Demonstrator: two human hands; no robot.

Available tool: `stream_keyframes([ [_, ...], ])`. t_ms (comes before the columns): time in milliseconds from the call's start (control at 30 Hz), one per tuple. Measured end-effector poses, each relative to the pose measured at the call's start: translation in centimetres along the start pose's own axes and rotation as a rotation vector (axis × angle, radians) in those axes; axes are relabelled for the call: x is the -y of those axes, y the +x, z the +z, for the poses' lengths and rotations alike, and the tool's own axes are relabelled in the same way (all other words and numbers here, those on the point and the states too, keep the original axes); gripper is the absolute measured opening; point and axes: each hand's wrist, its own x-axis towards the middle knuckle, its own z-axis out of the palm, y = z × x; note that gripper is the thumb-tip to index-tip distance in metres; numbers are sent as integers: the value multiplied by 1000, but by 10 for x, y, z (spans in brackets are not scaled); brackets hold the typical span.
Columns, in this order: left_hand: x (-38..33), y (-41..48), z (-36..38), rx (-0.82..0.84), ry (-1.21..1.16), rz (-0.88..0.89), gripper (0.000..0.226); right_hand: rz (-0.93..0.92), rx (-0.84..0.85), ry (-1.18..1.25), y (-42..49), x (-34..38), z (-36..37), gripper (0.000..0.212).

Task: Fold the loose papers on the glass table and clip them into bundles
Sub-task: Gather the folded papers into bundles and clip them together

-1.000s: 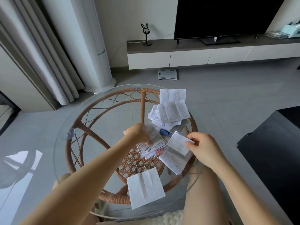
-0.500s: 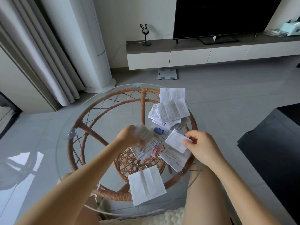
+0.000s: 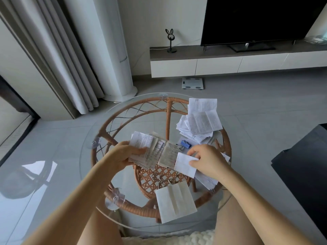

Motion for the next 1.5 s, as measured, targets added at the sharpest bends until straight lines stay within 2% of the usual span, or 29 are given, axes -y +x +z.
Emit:
stream_keyframes([
  [67, 2, -5, -12, 68, -111, 23, 33, -32, -3, -248, 3, 10, 5, 23],
  [133, 7, -10, -21, 118, -176, 71, 33, -123, -157, -469, 8, 16, 10, 26],
  [167, 10, -12, -24, 130, -200, 97, 34, -171, -252, -434, 10, 21, 13, 29],
  [233, 16, -14, -26, 122, -251, 150, 37, -210, -332, -108, 15, 36, 19, 39],
  [300, 21, -17, -24, 114, -270, 209, 38, -175, -155, 212, 19, 56, 27, 54],
  [367, 25, -20, -23, 114, -252, 267, 38, -136, 29, 380, 23, 73, 39, 66],
  [500, 34, -23, -25, -9, -136, 343, 38, -247, -57, 332, 28, 97, 62, 53],
  [633, 44, -23, -28, -155, 66, 440, 42, -232, -64, 368, 31, 104, 83, 41],
  [733, 51, -26, -24, -208, 177, 520, 62, -228, -49, 390, 32, 105, 102, 40],
  [800, 53, -27, -21, -220, 166, 516, 82, -193, -46, 444, 32, 107, 110, 41],
  [867, 53, -29, -18, -232, 133, 490, 90, -159, -56, 520, 31, 108, 112, 36],
  [1033, 50, -31, -19, -215, 52, 493, 98, -116, -19, 656, 34, 108, 120, 29],
  [1233, 49, -40, -19, -101, -68, 533, 110, -101, 49, 808, 38, 112, 127, 42],
  [1433, 51, -44, -19, -30, -27, 507, 95, -123, 96, 842, 41, 110, 132, 29],
  [1500, 55, -41, -22, -31, 6, 496, 94, -126, 121, 836, 40, 110, 131, 34],
])
